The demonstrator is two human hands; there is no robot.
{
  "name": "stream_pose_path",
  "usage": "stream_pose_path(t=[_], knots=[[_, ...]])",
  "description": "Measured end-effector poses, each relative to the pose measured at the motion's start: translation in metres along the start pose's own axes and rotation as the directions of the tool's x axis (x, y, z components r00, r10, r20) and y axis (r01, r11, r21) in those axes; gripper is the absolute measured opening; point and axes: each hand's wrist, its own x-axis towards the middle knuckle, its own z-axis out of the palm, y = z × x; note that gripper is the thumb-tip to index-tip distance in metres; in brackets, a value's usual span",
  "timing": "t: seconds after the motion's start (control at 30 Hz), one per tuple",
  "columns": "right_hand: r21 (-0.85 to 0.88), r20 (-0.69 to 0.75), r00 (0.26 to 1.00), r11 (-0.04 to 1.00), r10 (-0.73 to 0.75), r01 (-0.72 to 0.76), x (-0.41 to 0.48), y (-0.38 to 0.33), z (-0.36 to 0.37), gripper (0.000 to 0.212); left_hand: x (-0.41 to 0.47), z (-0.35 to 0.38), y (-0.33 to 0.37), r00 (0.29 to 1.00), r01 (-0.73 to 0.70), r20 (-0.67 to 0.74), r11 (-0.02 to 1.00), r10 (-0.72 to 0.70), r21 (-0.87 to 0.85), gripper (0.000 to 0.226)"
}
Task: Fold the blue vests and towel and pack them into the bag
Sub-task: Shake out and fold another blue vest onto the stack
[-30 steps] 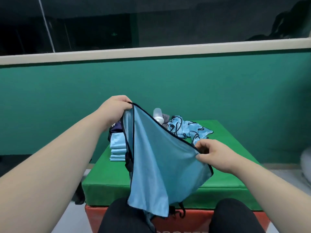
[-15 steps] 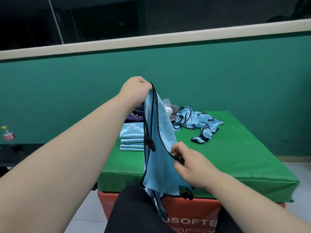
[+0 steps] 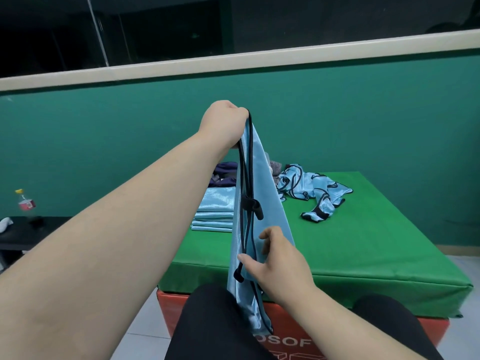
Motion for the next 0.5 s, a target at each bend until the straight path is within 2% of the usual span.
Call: stream_pose_path(t=[0.17, 0.23, 0.33, 0.5], knots=[[0.022, -0.013, 0.994, 0.994, 0.106, -0.106, 0.0, -0.009, 0.007, 0.062, -0.001, 0.0, 0.009, 1.0, 0.015, -0.002, 0.998, -0.015, -0.064, 0.014], [0.011, -0.028, 0.992, 0.992, 0.125, -0.124, 0.001, -0.012, 0.007, 0.053, -0.001, 0.0, 0.011, 1.0, 0.025, 0.002, 0.997, -0.025, -0.072, 0.016], [0.004, -0.064, 0.988, 0.99, 0.139, -0.139, 0.005, -0.01, 0.005, 0.028, -0.003, -0.002, 0.013, 1.0, 0.031, 0.001, 0.997, -0.031, -0.076, 0.015], [0.036, -0.122, 0.977, 0.984, 0.176, -0.173, 0.008, 0.008, -0.008, 0.015, 0.001, -0.019, 0.008, 0.999, 0.031, -0.015, 0.998, -0.032, -0.056, 0.011]])
